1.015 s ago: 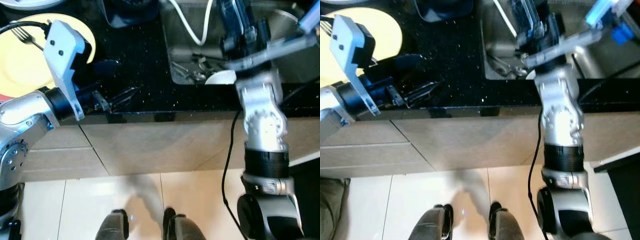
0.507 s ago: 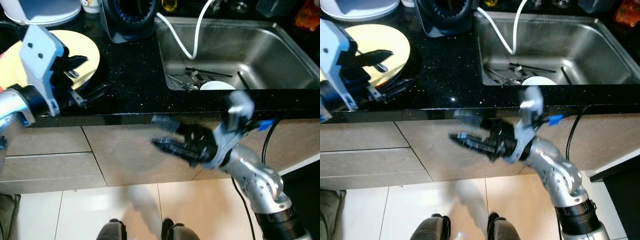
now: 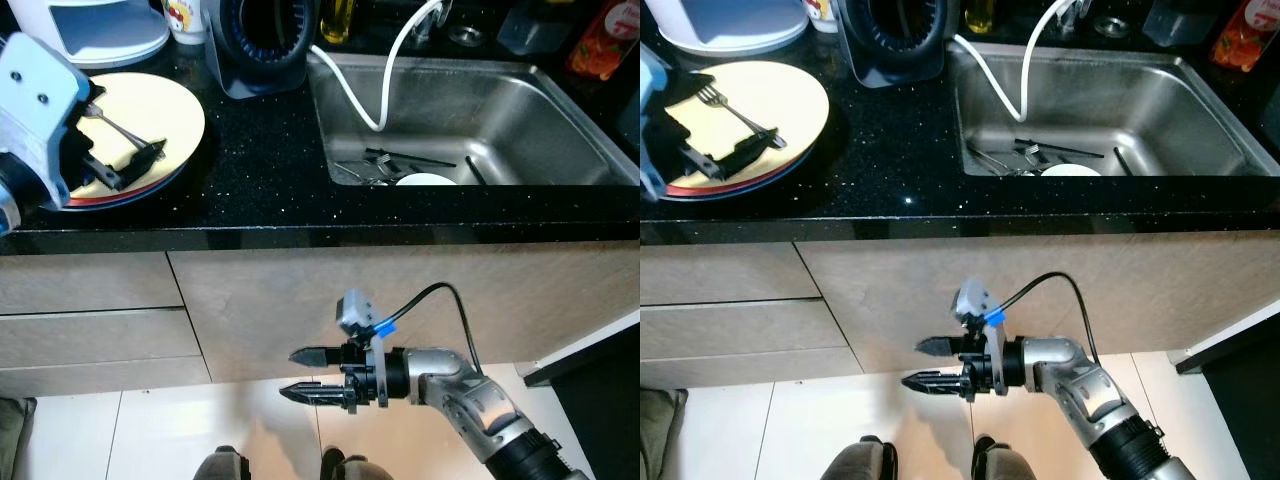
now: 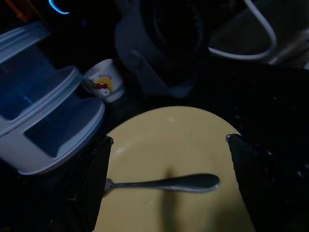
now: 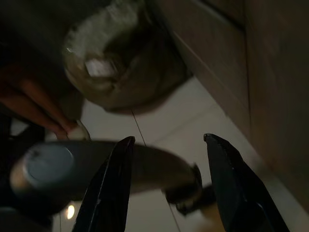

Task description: Kitchen organization

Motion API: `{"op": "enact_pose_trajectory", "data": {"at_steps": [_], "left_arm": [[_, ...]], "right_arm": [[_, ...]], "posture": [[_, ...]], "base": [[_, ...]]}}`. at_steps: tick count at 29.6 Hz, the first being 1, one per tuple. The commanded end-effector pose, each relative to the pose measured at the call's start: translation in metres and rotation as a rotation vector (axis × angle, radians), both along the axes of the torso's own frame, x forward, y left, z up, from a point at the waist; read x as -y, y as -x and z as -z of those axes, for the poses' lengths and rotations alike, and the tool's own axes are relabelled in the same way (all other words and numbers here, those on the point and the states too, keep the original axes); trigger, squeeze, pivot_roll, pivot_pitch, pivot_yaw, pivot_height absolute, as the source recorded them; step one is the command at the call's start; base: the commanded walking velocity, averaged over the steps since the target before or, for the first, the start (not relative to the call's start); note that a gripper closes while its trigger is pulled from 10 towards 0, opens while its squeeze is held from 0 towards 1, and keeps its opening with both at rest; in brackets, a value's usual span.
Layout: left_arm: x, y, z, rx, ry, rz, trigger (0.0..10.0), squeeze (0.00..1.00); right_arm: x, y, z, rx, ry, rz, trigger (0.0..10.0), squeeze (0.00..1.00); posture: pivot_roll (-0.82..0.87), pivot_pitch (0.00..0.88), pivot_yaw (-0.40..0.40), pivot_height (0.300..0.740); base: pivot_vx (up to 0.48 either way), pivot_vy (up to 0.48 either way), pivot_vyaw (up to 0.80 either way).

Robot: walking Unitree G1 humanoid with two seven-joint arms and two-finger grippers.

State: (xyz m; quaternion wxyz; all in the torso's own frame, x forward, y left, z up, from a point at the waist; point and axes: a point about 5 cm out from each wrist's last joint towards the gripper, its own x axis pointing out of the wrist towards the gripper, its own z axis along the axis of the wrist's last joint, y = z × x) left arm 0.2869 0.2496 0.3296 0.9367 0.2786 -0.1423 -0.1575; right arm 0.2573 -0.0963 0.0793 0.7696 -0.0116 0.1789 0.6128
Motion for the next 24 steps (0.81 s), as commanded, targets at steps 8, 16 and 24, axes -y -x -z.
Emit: {"op": "enact_pose_trajectory", "data": {"at_steps": [8,16,24], "left_arm": [[0.002,-0.025,0.014,-0.001,0.421,-0.042,10.0,0.00],[-0.005,-0.037,0.005,0.009,0.857,0.009,10.0,0.00],[-0.041,-0.042,0.001,0.004,1.206,-0.127,10.0,0.00]], "right_arm": [[0.006,0.007,0.029,-0.013,0.126,0.020,10.0,0.00],[0.009,0.003,0.031,0.017,0.141,0.032,10.0,0.00],[0.012,0.000,0.032,0.039,0.164,0.042,10.0,0.00]], "posture": [[0.15,0.116,-0.057,0.740],[0.14,0.117,-0.064,0.740],[0.14,0.114,-0.064,0.740]], "base": [[0.000,0.000,0.00],[0.000,0.000,0.00],[0.000,0.000,0.00]]}}
